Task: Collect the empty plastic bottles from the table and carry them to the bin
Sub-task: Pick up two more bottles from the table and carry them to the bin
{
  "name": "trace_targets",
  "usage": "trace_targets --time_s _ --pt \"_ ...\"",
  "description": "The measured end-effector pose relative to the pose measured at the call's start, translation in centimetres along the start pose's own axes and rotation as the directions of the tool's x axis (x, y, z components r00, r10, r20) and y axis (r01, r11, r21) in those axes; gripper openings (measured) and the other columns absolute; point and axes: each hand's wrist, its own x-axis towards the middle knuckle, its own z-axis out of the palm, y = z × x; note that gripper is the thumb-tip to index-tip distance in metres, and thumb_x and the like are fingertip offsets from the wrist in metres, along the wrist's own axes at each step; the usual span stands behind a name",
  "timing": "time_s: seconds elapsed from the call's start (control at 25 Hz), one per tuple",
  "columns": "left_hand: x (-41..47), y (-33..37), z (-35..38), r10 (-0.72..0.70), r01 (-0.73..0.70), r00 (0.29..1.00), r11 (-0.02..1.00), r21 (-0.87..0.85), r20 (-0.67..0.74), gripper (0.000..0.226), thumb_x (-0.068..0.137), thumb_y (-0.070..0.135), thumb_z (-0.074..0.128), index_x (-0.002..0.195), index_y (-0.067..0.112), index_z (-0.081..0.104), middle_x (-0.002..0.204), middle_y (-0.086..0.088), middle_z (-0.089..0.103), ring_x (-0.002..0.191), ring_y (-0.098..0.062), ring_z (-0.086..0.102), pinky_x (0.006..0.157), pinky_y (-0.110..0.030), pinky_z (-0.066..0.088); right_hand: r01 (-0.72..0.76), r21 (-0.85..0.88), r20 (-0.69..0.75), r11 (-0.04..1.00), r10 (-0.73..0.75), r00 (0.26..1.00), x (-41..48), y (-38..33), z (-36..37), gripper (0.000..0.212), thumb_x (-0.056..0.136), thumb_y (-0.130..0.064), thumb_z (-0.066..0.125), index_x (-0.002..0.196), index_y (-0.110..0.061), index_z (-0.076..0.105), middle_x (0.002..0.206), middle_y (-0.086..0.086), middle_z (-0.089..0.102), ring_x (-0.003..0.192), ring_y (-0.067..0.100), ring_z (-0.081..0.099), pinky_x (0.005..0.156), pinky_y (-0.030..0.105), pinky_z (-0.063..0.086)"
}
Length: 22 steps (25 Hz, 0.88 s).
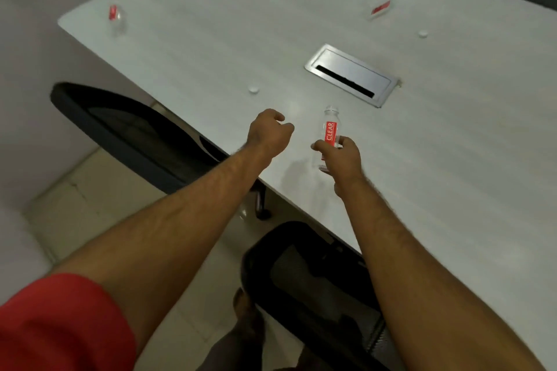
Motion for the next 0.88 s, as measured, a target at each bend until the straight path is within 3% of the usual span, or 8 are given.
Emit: trace_targets --time_s 0.2,0.32,0.44,0.52,0.68,0.8,0.88 --pt "6.1 -0.2 -5.9 0.055 -0.069 0.990 0.992 0.108 0.129 0.052 0.087 0.024 0.065 0.135 0.013 0.049 0.135 -0.009 0.055 0.118 -0.026 0.056 0.088 -0.031 0.049 0.018 -0.018 0.014 1.000 -0.017 1.000 -1.2 -2.6 8.0 0.065 0.085 -0.025 0.074 0.140 -0.017 0.041 0.120 0.002 0.052 0.104 0.021 0.059 0.080 0.030 0.052" --pt "10.0 -0.9 -7.0 0.098 -0.122 0.989 0.966 0.227 0.114 0.054 0.085 0.018 0.061 0.138 0.011 0.047 0.134 -0.011 0.056 0.119 -0.028 0.056 0.096 -0.033 0.050 -0.013 -0.019 0.015 1.000 0.013 1.000 0.5 -3.5 11.1 0.067 0.085 -0.023 0.074 0.141 -0.018 0.038 0.124 0.004 0.053 0.108 0.024 0.059 0.079 0.031 0.054" --pt "14.5 -2.1 -7.4 0.138 -0.173 0.983 0.916 0.361 0.122 0.054 0.083 0.018 0.060 0.136 0.009 0.048 0.133 -0.014 0.056 0.117 -0.029 0.058 0.088 -0.027 0.047 -0.044 -0.004 0.029 0.999 0.044 0.999 3.3 -3.5 13.5 0.070 0.084 -0.029 0.077 0.142 -0.019 0.040 0.121 0.002 0.053 0.099 0.019 0.061 0.071 0.027 0.056" --pt "17.6 -2.8 -6.8 0.131 -0.183 0.981 0.883 0.433 0.146 0.059 0.081 0.025 0.063 0.135 0.009 0.046 0.135 -0.015 0.051 0.116 -0.032 0.057 0.089 -0.031 0.049 -0.073 0.025 0.028 0.997 0.072 0.997 5.5 -3.6 14.4 0.065 0.083 -0.036 0.077 0.137 -0.018 0.045 0.115 0.001 0.056 0.086 0.013 0.062 0.063 0.023 0.051" --pt "22.8 -3.8 -5.1 0.201 -0.295 0.955 0.712 0.637 0.217 0.057 0.085 0.026 0.060 0.135 0.007 0.040 0.133 -0.020 0.045 0.117 -0.040 0.053 0.093 -0.041 0.048 -0.144 0.105 -0.038 0.984 0.149 0.988 9.3 -2.6 15.4 0.065 0.080 -0.046 0.077 0.132 -0.017 0.051 0.121 0.006 0.064 0.096 0.020 0.067 0.068 0.028 0.053" --pt "25.1 -4.1 -4.3 0.289 -0.412 0.910 0.532 0.740 0.299 0.042 0.095 0.023 0.049 0.135 0.010 0.043 0.133 -0.020 0.045 0.115 -0.039 0.054 0.091 -0.044 0.050 -0.170 0.108 -0.053 0.980 0.176 0.983 10.9 -2.9 16.7 0.066 0.081 -0.041 0.077 0.136 -0.017 0.049 0.125 0.006 0.062 0.099 0.022 0.065 0.070 0.030 0.053" --pt "25.6 -4.1 -4.5 0.293 -0.472 0.881 0.474 0.743 0.373 0.032 0.098 0.019 0.045 0.128 0.009 0.050 0.129 -0.019 0.048 0.110 -0.036 0.057 0.090 -0.043 0.052 -0.184 0.101 -0.072 0.978 0.192 0.979 11.0 -3.6 17.7 0.064 0.083 -0.034 0.078 0.137 -0.017 0.048 0.124 0.004 0.059 0.096 0.021 0.062 0.069 0.030 0.052"
